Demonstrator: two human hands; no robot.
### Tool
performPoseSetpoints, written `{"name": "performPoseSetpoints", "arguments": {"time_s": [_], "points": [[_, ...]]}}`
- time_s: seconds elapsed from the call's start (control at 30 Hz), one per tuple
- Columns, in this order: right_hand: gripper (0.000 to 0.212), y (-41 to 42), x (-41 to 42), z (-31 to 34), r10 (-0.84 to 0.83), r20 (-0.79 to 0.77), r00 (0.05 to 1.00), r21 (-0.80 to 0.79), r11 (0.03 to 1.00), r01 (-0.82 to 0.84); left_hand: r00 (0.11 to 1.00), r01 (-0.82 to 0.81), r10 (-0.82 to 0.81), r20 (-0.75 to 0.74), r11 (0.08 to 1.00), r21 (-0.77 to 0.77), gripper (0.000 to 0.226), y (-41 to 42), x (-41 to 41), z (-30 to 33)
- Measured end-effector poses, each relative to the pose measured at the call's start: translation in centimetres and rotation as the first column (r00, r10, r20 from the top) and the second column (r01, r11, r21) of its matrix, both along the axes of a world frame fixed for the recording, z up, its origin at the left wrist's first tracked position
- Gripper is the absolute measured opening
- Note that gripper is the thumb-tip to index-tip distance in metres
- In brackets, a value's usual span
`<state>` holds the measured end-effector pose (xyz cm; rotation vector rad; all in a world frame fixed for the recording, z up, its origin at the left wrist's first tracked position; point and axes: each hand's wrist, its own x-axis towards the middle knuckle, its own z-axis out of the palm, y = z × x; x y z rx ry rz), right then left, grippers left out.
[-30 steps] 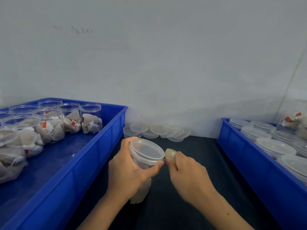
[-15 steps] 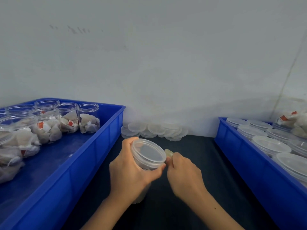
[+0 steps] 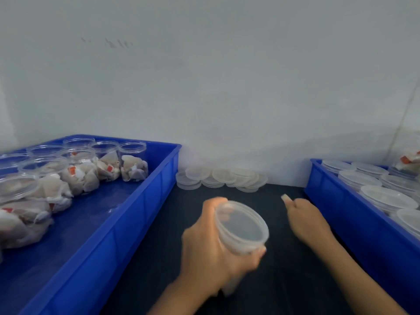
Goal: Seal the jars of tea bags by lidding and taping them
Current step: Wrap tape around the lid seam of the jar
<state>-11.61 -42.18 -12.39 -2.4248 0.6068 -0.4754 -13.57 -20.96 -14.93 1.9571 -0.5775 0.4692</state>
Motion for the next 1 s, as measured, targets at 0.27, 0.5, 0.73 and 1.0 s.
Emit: {"name": "performPoseSetpoints", "arguments": {"time_s": [0.27,0.5,0.73,1.0], "points": [[0.042,2.1,0.4,-2.3,0.158,0.039,0.987,-0.079,0.985,-0.154,0.995,-0.088,0.082,-0.052,0.990,-0.109,0.086,0.0,2.4,0.0],[0.047,4.6,-0.3,-3.3,0.220,0.153,0.963,-0.251,0.952,-0.178,0.996,-0.068,0.058,-0.069,0.986,-0.150,0.087,0.3,2.7,-0.2],[0.039,5.4,-0.2,-4.8,0.223,0.077,0.972,-0.404,0.898,-0.174,0.998,-0.045,0.034,-0.060,0.983,-0.179,0.081,0.3,3.1,-0.4],[0.023,6.2,-0.4,-3.9,0.334,0.414,0.847,0.307,0.824,-0.476,0.980,0.063,-0.120,-0.160,0.944,-0.324,0.095,0.8,3.8,-0.8]]}}
